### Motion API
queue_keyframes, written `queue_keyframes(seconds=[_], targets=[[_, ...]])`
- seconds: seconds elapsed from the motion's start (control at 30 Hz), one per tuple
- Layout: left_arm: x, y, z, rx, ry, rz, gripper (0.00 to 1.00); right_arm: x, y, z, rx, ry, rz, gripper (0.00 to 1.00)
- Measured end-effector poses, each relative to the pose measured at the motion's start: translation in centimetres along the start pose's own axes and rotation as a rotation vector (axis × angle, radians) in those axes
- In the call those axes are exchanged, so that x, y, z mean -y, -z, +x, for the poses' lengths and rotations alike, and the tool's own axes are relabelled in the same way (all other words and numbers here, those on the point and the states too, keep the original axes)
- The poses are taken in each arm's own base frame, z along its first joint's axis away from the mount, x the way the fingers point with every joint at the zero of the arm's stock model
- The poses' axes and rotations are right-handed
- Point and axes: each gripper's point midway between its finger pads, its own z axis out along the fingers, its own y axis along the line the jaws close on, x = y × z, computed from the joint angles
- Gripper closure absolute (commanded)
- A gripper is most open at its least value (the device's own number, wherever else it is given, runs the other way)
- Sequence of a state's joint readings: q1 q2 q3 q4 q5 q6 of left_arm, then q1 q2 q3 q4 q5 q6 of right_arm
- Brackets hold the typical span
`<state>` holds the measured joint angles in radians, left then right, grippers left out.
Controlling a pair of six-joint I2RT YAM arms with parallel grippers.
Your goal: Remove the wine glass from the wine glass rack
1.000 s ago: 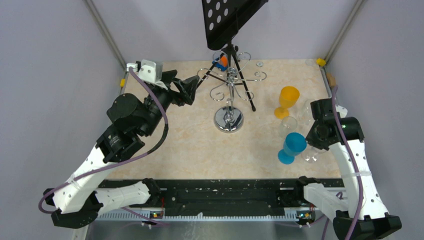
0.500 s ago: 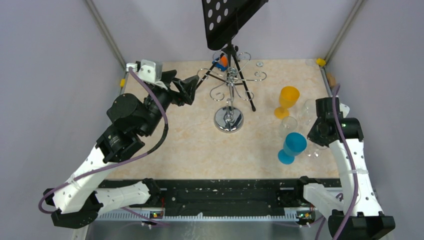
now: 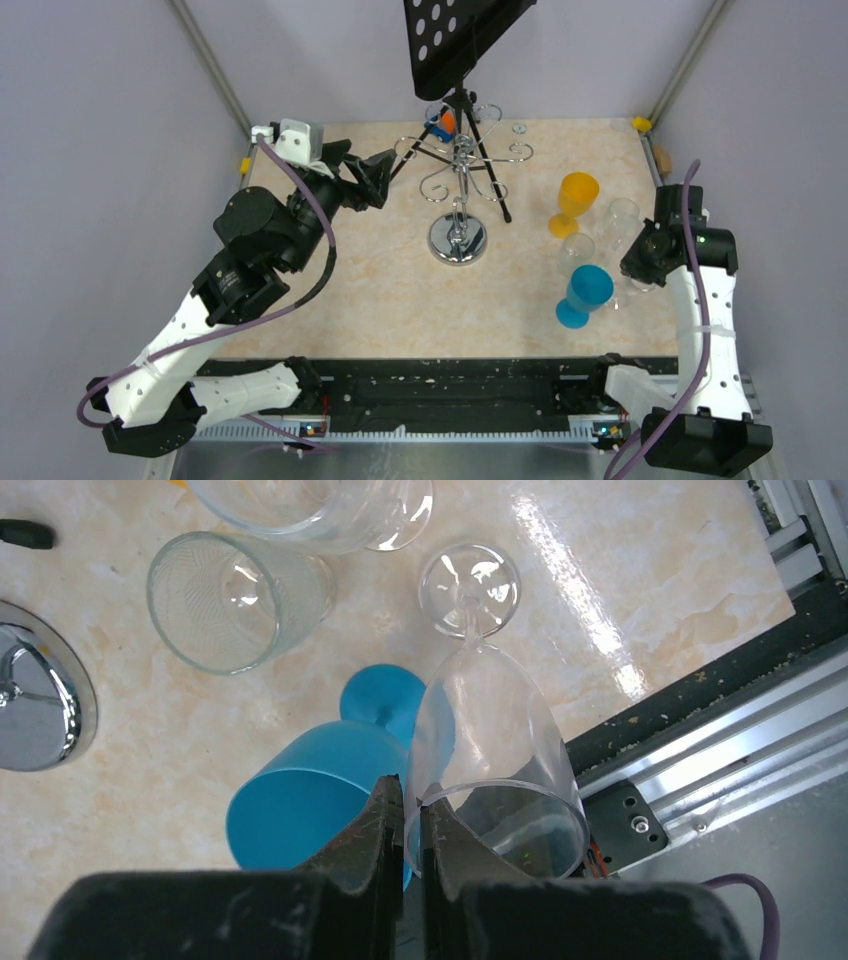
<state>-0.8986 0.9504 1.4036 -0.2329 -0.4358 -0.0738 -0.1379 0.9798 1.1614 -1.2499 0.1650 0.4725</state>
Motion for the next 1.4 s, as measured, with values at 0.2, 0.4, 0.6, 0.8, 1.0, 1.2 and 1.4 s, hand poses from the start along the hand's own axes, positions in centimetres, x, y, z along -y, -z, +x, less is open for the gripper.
queue_keyframes(seconds=[0.2,0.4,0.6,0.8,1.0,1.2,1.4], targets=[[-0.1,0.0,0.0,0.0,-0.009,-0.005,0.23,-0.8,0.2,0.3,-0.029,-0.001,-0.041,0.98],[-0.3,0.0,0.0,0.0,-0.025,-0.01,0.23,-0.7,0.1,0.2,-0.026,-0.003,-0.034,0.92],[-0.3,-0.1,0.2,-0.004,-0.028,-0.012,0.23,-0.4,0.0,0.2,-0.022,-0.006,-0.019,0.81],[-0.3,-0.3,0.3,-0.008,-0.03,-0.02,0.23,0.5,-0.8,1.0,-0.048,0.0,0.027,0.93],[-0.4,-0.3,0.3,-0.008,-0.03,-0.021,0.23,1.1,-1.2,0.3,-0.025,0.011,0.071,1.0],[-0.5,-0.3,0.3,-0.007,-0.03,-0.025,0.23,1.8,-1.0,0.0,-0.032,0.035,0.113,1.0],[-0.5,-0.3,0.3,-0.007,-0.03,-0.026,0.23,1.3,-0.6,0.4,-0.06,0.036,0.085,1.0]])
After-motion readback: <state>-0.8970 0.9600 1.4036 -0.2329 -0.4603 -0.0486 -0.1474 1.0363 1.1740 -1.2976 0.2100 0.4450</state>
